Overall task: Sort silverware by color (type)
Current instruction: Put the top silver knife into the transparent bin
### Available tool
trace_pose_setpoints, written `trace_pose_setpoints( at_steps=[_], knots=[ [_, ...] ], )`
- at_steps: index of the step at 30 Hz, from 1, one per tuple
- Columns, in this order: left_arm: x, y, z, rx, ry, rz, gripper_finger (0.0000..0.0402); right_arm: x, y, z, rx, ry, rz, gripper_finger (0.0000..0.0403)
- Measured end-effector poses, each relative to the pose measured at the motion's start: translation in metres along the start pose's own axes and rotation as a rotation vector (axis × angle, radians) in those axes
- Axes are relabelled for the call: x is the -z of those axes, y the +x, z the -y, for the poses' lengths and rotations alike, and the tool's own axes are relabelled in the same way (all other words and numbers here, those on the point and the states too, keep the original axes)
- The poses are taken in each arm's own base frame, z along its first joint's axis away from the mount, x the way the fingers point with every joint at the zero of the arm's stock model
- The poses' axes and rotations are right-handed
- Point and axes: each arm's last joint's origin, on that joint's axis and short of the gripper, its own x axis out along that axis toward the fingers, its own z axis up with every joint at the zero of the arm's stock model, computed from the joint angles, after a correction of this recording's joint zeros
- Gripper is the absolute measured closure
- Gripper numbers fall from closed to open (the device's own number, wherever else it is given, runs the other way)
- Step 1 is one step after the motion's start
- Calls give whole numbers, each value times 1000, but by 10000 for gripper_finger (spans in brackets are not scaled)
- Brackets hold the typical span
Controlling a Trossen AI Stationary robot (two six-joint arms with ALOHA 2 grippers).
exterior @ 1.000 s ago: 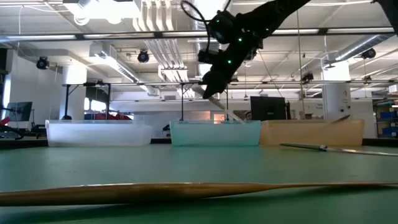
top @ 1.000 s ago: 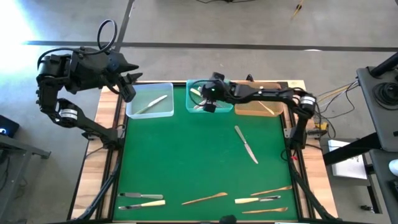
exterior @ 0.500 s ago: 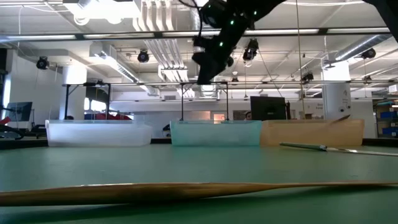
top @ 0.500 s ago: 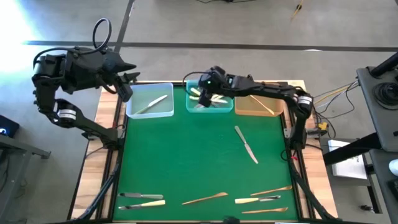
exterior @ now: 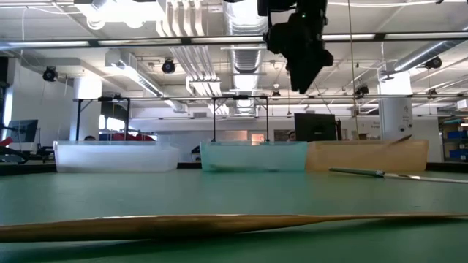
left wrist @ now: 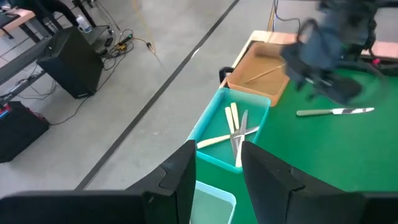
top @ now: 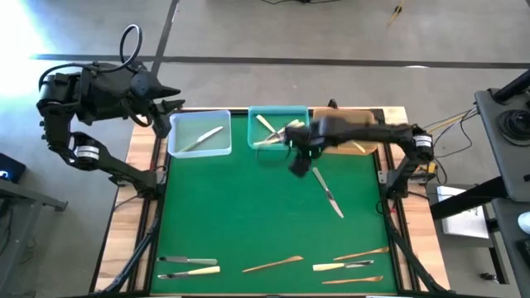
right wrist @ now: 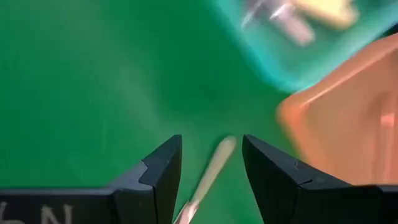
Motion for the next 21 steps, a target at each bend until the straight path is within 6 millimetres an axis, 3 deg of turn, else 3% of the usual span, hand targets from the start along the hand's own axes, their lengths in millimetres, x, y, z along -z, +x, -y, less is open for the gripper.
trace_pose_setpoints(
  at_steps=[3,6,11,15,21],
  knots=[
    [1,3,2,12,20,-11,290,18,10,-16,-15,-13,-68,247],
    [1,4,2,17,35,-18,290,31,25,-18,3,44,-126,248],
    [3,9,5,16,47,-41,290,48,62,-11,57,125,-219,248],
    [4,13,6,16,45,-56,290,56,90,-6,-11,162,-233,248],
    [4,13,7,15,14,-59,290,58,103,7,7,174,-231,248]
  ],
)
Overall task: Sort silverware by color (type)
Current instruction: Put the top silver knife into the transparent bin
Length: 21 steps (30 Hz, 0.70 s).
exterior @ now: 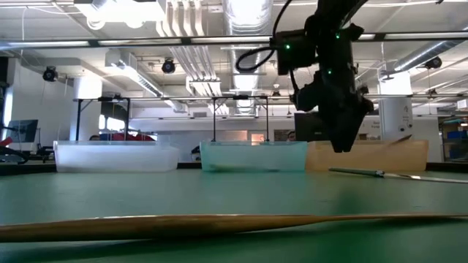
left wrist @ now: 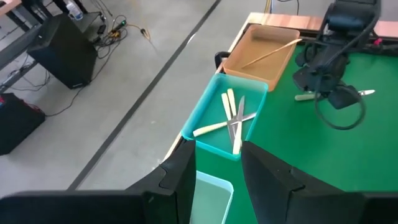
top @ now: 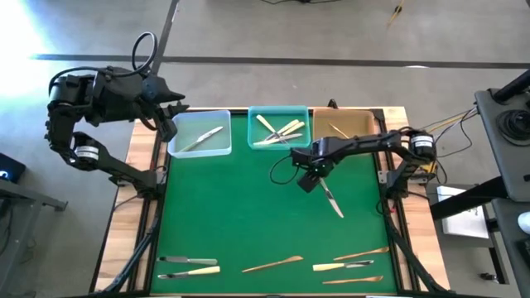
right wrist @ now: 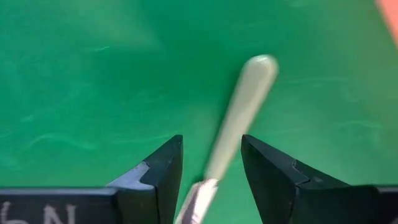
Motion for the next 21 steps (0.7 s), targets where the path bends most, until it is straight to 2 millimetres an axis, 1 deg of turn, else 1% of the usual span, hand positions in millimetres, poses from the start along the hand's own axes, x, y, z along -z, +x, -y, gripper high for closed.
trace_pose_setpoints(
  at_steps=[3,7,13,16,21],
  knots=[
    [0,0,0,0,-14,3,290,-4,5,9,17,6,11,248],
    [-2,0,0,0,-24,17,290,-12,16,21,-18,51,45,248],
    [-3,2,1,-1,-43,17,290,-18,24,35,-25,91,53,250],
    [-3,2,1,-2,-45,16,290,-17,27,39,-35,96,35,255],
    [-4,4,2,-2,-43,11,290,-14,33,39,-59,99,26,264]
  ],
)
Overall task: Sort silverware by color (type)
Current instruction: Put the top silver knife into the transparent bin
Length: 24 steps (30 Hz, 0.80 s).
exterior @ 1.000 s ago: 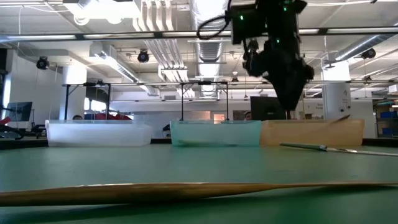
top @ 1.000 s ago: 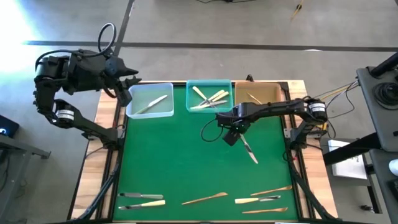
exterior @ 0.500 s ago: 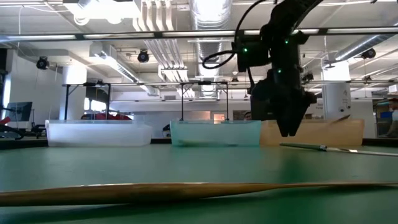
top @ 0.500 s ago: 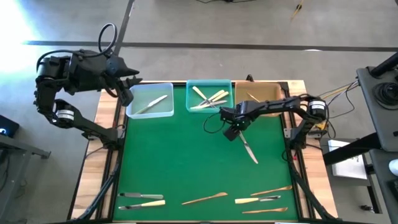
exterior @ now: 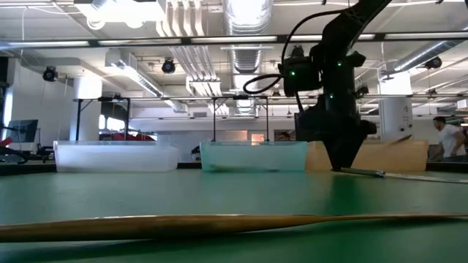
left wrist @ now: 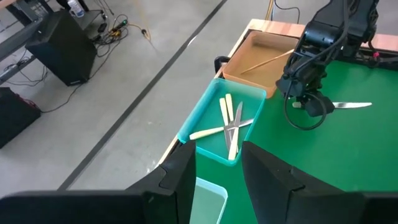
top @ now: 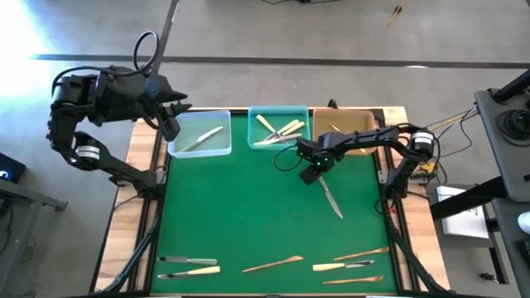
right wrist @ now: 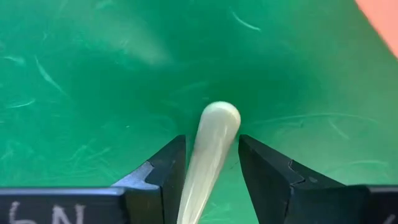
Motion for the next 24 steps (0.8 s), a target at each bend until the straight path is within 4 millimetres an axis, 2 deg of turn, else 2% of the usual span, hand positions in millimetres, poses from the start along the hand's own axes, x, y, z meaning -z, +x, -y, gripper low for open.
trace_pose_setpoints(
  at_steps=[13,24],
  knots=[
    [0,1,1,0,-6,-3,290,4,2,-2,-38,1,-42,268],
    [0,1,0,0,0,-8,290,25,3,-14,8,-3,-143,270]
  ],
)
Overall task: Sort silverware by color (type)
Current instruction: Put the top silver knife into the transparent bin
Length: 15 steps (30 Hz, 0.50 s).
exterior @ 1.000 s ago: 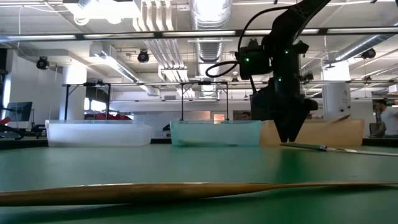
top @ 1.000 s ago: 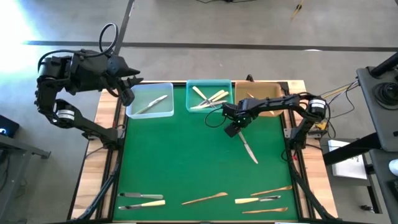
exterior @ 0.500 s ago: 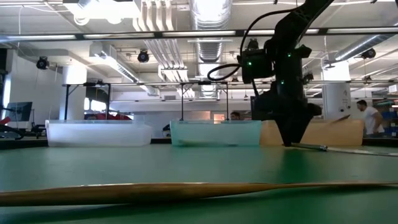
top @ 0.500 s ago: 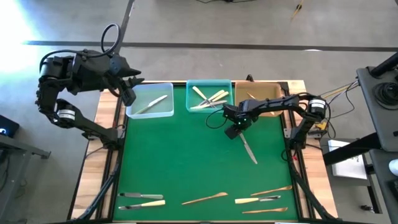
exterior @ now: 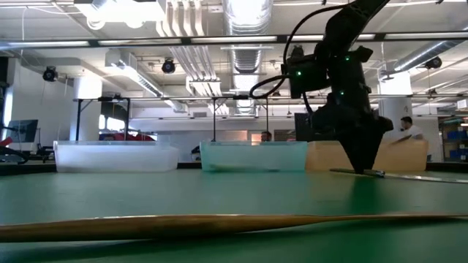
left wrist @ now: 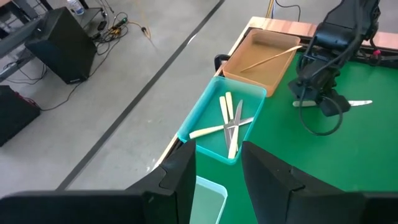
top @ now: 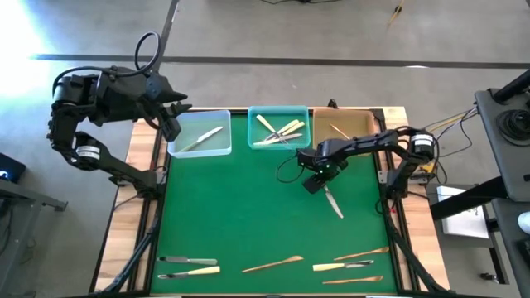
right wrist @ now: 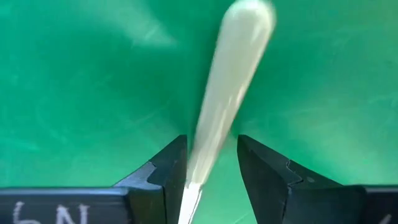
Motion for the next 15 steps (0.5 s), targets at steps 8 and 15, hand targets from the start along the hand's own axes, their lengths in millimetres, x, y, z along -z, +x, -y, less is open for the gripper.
trace_pose_setpoints(
  at_steps=[8,15],
  knots=[
    [1,0,0,-1,7,-6,290,14,5,-14,2,-8,-18,267],
    [1,0,0,-1,15,-6,290,23,15,-10,23,20,-40,270]
  ],
)
